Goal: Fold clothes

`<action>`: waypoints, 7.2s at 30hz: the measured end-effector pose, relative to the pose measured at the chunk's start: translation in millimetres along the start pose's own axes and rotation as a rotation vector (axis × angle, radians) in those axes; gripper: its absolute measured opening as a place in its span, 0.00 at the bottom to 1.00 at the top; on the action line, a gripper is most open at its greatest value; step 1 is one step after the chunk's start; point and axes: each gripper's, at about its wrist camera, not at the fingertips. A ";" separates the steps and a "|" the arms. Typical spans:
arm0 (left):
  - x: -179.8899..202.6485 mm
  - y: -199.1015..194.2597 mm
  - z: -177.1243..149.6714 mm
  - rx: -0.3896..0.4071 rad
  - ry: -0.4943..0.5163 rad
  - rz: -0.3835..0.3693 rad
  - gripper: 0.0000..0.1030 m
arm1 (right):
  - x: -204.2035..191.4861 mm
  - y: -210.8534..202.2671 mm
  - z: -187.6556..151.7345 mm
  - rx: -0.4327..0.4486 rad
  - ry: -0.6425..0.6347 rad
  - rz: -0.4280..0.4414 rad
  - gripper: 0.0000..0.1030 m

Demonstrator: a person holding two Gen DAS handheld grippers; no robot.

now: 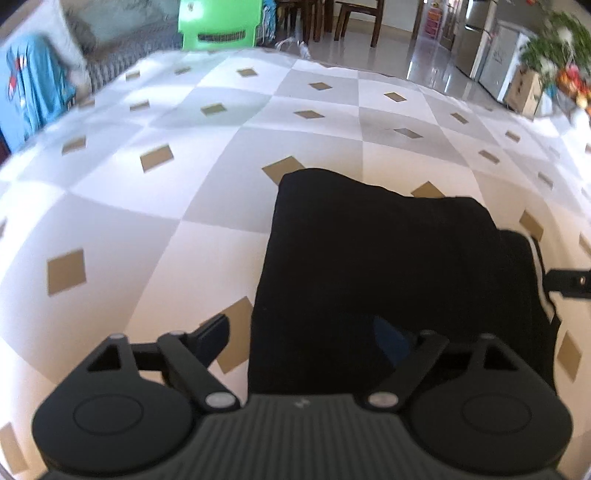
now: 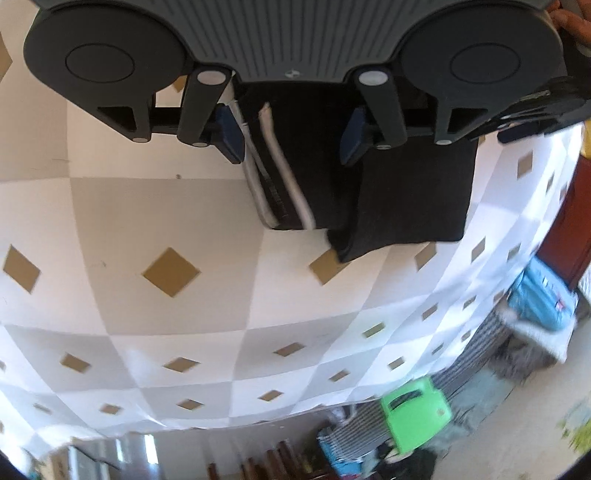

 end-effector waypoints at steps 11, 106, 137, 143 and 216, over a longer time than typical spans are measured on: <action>-26.8 22.4 6.2 -0.059 -0.114 -0.045 0.96 | 22.2 20.0 2.2 -0.037 0.117 0.033 0.57; 35.7 22.3 -3.0 0.003 0.069 -0.084 1.00 | -44.8 71.3 -15.4 -0.134 -0.251 0.011 0.67; 51.9 -6.6 -6.0 0.067 0.119 -0.115 0.33 | -69.8 62.8 -25.0 -0.160 -0.429 0.012 0.29; 51.2 -8.5 -10.3 0.063 0.133 -0.117 0.33 | -65.8 60.7 -26.1 -0.164 -0.398 0.015 0.30; 63.8 -103.3 -19.8 0.284 0.152 -0.077 0.29 | -122.0 -23.6 -44.7 0.050 -0.562 -0.078 0.22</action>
Point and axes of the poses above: each gripper's, at about its wrist camera, not at the fingertips, and y roughly the way its jaws point, x to its right, z to its top, and after that the axes turned 14 degrees about z, right-handed
